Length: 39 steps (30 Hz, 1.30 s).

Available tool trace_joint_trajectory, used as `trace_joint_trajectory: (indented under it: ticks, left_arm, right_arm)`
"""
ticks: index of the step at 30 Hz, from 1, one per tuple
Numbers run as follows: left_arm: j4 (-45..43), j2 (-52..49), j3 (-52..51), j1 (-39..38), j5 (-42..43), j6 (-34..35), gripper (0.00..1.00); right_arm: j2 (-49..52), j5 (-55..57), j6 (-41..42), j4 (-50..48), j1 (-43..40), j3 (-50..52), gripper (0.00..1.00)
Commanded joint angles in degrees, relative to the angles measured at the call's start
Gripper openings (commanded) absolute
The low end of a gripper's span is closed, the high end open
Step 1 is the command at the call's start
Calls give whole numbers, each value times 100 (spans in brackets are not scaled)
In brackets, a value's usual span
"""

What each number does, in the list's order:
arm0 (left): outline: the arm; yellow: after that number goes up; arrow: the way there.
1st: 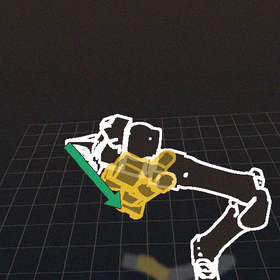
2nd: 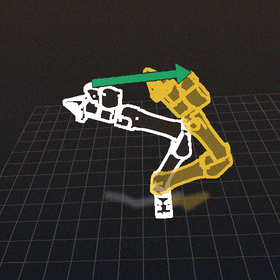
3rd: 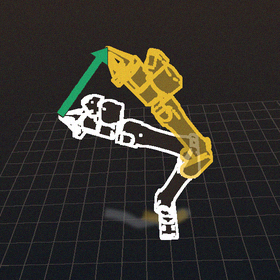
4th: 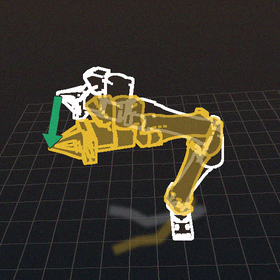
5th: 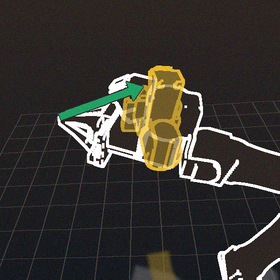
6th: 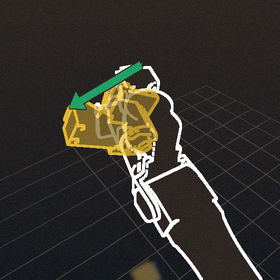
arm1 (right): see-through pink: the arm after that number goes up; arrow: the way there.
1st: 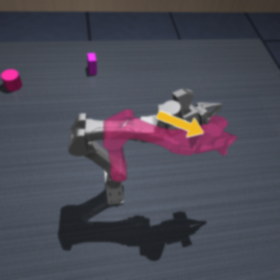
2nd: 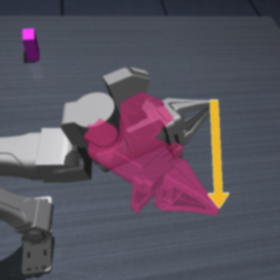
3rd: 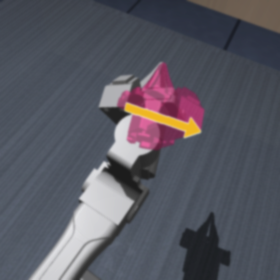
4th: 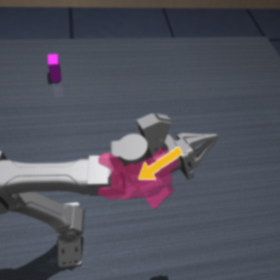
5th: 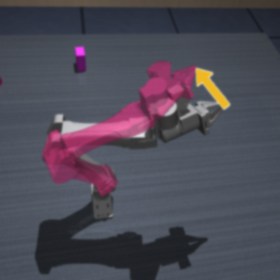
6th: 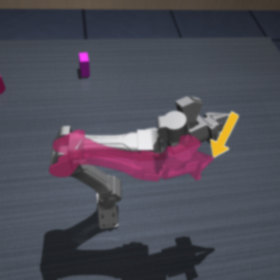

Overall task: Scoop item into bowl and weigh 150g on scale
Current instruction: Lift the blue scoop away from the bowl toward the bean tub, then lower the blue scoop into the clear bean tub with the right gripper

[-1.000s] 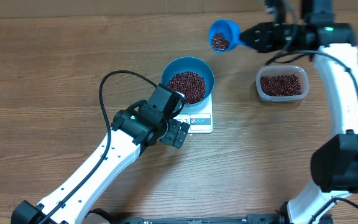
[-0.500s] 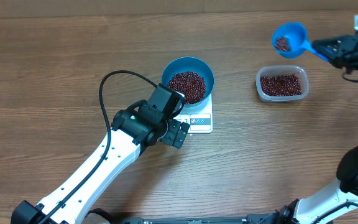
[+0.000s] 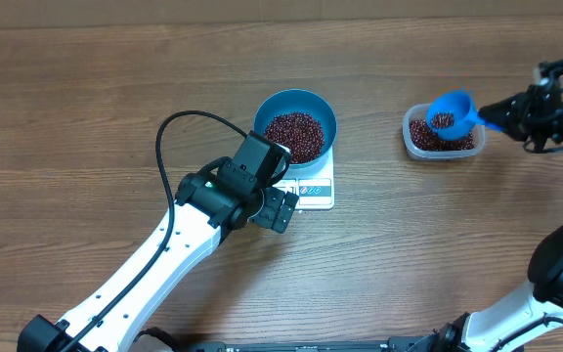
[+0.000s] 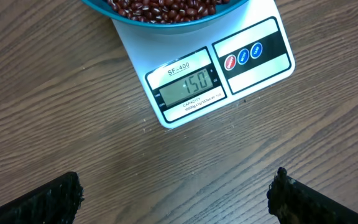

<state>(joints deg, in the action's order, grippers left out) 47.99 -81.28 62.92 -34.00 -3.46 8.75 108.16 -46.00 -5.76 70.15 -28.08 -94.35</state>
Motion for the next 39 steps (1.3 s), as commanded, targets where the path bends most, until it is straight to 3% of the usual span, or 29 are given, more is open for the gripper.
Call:
trace_joint_trajectory:
  ticks: [1,23,29,39]
  left_arm:
    - [-4,76,-9,33,31,-105,100]
    - [-4,76,-9,33,31,-105,100]
    - [-4,76,-9,33,31,-105,100]
    - [-4,76,-9,33,31,-105,100]
  right_arm:
    - [-164,98,0,-297,15,251,4]
    - [4,92,-72,-706,15,601,3]
    - [448,-940,-748,-706,15,601,4]
    - [667,-116,-761,-850,4,601,4]
